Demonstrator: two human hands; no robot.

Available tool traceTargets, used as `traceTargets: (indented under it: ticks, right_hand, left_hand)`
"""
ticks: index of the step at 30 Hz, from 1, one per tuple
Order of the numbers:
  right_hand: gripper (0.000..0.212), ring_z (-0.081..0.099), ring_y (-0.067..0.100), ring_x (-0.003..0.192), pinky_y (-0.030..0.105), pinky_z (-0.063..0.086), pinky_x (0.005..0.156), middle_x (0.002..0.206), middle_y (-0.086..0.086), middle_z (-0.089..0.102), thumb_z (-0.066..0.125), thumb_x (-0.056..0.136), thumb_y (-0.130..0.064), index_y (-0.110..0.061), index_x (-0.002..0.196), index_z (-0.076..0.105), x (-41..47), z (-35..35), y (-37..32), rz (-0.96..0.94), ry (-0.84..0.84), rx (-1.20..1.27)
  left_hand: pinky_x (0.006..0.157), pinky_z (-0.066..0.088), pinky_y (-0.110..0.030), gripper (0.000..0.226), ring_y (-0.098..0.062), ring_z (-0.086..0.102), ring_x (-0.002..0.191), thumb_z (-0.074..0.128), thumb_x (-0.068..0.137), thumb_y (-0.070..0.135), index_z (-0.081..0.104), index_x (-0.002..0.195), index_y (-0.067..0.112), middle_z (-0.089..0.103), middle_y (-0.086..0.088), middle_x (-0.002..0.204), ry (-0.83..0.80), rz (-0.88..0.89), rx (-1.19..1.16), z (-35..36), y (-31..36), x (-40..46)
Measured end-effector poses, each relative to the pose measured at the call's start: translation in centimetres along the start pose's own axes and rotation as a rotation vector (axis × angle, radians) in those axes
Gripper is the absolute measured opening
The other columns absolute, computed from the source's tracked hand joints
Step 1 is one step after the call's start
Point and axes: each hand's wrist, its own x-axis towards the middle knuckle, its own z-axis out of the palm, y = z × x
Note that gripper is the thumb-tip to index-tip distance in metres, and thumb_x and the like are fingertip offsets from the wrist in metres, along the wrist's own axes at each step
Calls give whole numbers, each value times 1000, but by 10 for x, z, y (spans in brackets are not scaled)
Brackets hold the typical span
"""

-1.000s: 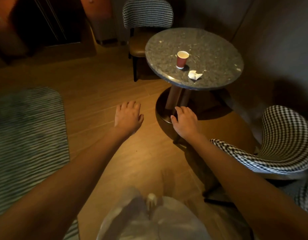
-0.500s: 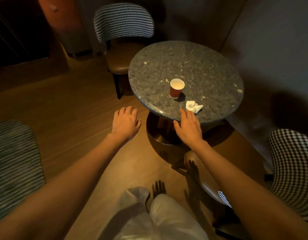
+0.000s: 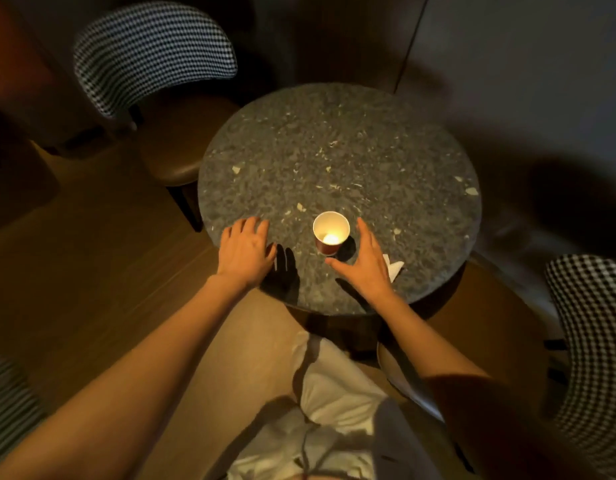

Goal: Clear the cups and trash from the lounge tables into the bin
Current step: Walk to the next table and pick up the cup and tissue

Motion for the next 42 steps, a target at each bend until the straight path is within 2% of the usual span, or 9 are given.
traceTargets:
  ticks: [7,14,19,22,24,27,31,36,42]
  right_hand:
    - [113,34,17,139,27,29,110,151,2,37,88,65,-18,-21,151,16,22,38,8,184,114,358]
    - [80,49,5,113,23,40,95,121,-11,56,89,60,-29,-21,130,51,39,64,-4,242,350,298]
    - [74,60,13,109,42,52,92,118,-7,63,84,59,-42,-32,124,51,52,74,-18,289,445,397]
    - [75,59,9,106,20,50,91,117,-8,60,87,63,-23,-23,128,49,52,66,-28,331,508,411]
    - [77,57,5,100,5,43,84,114,-3,59,88,62,-12,-9,129,50,47,56,-30,342,626,386]
    - [81,57,9,104,22,52,86,116,-3,61,90,58,-30,-13,128,52,26,42,-29,404,807,364]
    - [83,60,12,105,16,50,83,116,-1,63,82,50,-51,-18,121,55,-17,25,-20,459,978,361]
    - [77,59,5,104,9,46,78,117,-4,63,90,55,-29,-21,123,54,-78,15,2,570,1082,356]
    - [75,55,-13,99,2,43,73,115,-12,60,91,60,-28,-22,124,53,-122,17,29,668,1104,359]
  left_hand:
    - [106,30,-41,52,-30,36,131,47,95,35,39,140,11,43,-12,142,-95,108,-34,8,-15,50]
    - [104,33,-41,50,-31,40,128,51,92,33,44,136,10,46,-12,139,-195,313,-10,21,-23,103]
    - [104,35,-41,48,-31,43,126,52,92,32,46,135,10,48,-12,136,-219,479,-7,20,-30,129]
    - [105,32,-40,49,-30,41,127,49,93,33,43,138,13,46,-10,138,-254,564,-13,22,-24,142]
    - [106,32,-40,50,-30,41,127,49,93,34,42,138,13,47,-11,138,-272,641,-16,24,-14,150]
    - [107,31,-40,52,-30,39,127,51,92,34,40,139,13,44,-9,139,-307,759,-41,29,11,153]
    - [106,30,-37,58,-27,38,128,53,90,40,37,140,16,43,-7,139,-368,950,-29,45,59,146]
    - [103,29,-36,59,-27,40,127,61,84,36,42,137,18,46,-5,135,-416,1101,-81,62,112,117]
    - [107,28,-38,68,-29,34,130,58,88,44,28,146,26,34,-3,146,-468,1127,19,82,153,100]
